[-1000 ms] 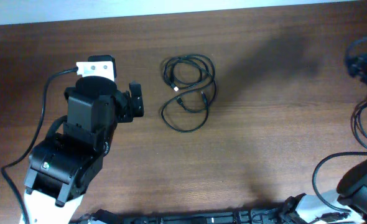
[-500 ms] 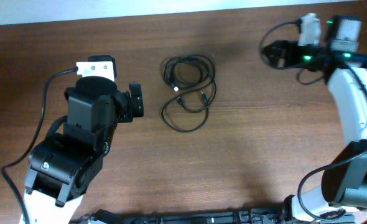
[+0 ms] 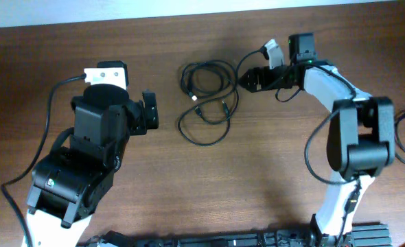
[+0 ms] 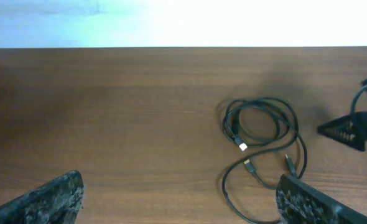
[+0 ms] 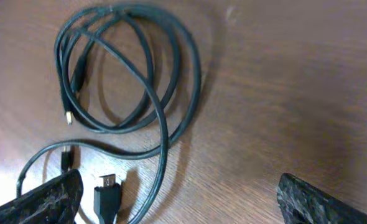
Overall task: Untangle cables
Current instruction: 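Grasp another cable strand in the pile with the right gripper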
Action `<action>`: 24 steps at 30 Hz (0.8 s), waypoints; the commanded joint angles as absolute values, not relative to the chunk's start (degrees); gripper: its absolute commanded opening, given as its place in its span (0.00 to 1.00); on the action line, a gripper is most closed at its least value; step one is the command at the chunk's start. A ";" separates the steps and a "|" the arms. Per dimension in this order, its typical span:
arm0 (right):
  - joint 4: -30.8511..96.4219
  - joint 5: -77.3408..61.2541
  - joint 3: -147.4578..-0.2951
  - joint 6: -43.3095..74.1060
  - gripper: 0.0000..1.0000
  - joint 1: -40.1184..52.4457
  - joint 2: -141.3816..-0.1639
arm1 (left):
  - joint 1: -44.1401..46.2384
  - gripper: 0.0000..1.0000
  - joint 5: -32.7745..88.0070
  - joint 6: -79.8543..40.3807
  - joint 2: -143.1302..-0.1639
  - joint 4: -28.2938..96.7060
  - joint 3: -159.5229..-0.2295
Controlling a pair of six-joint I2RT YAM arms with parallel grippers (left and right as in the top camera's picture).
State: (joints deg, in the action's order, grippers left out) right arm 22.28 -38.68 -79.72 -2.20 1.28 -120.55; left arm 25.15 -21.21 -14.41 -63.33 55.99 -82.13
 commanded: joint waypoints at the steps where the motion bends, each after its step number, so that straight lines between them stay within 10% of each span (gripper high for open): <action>1: 22.41 -44.42 -80.58 -2.81 0.99 1.74 -123.90 | 24.86 0.99 -20.73 -14.96 -63.40 55.94 -82.46; 20: 26.59 -32.08 -80.42 -2.76 0.91 15.00 -125.21 | 24.86 0.99 -20.73 -14.96 -63.40 56.12 -82.46; 24: 26.63 -32.10 -80.42 -2.74 0.75 14.98 -125.21 | 24.86 0.99 -20.73 -14.96 -63.40 56.14 -82.46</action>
